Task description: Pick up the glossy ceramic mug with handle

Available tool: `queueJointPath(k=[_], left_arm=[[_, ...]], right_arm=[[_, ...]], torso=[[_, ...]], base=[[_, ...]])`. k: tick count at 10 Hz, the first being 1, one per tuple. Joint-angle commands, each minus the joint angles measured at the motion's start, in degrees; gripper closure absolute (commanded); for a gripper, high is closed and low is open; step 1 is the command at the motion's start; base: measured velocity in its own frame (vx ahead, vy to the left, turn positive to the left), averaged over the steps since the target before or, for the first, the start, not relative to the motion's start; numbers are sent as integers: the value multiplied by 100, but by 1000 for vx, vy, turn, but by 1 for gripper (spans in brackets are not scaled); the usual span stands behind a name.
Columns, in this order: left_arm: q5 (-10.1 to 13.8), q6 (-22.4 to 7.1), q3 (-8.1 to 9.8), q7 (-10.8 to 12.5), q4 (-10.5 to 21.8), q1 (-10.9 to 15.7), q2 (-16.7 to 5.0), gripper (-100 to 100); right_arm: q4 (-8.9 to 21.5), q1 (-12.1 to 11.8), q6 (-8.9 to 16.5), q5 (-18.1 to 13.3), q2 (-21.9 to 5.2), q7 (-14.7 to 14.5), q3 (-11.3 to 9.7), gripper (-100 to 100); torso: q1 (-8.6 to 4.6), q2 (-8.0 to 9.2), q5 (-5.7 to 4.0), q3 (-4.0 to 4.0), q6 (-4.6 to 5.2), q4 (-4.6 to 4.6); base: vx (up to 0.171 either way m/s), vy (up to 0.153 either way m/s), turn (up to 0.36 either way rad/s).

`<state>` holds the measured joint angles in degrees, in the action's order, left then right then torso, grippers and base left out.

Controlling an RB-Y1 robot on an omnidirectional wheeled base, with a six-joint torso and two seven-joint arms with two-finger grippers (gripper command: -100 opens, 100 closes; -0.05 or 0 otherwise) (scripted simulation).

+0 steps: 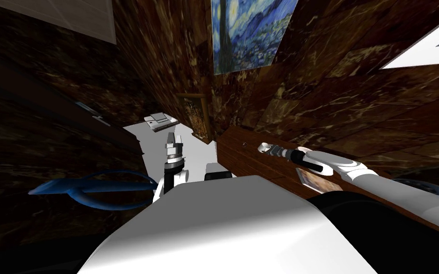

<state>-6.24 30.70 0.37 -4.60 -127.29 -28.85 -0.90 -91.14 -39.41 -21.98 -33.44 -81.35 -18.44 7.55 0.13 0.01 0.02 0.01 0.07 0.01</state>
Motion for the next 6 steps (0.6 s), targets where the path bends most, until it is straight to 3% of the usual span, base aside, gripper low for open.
queueJointPath(k=[1, 2, 3, 6], left_arm=[[0, 0, 0, 0, 0, 0, 0, 0], [0, 0, 0, 0, 0, 0, 0, 0], [0, 0, 0, 0, 0, -1, 0, 0], [0, 0, 0, 0, 0, 0, 0, 0]], right_arm=[[0, 0, 0, 0, 0, 0, 0, 0], [50, -89, -133, 211, -2, -284, 3, -100], [50, -89, -133, 211, -2, -284, 3, -100], [151, -266, -400, 633, -8, -788, 6, -100]], torso=[[0, 0, 0, 0, 0, 0], [1, 1, 0, 1, 0, 0], [10, -5, 2, -3, 4, -1], [14, -7, 4, -4, 0, -2]], base=[[0, 0, 0], [33, 30, -101], [33, 40, -117], [34, 37, -114]])
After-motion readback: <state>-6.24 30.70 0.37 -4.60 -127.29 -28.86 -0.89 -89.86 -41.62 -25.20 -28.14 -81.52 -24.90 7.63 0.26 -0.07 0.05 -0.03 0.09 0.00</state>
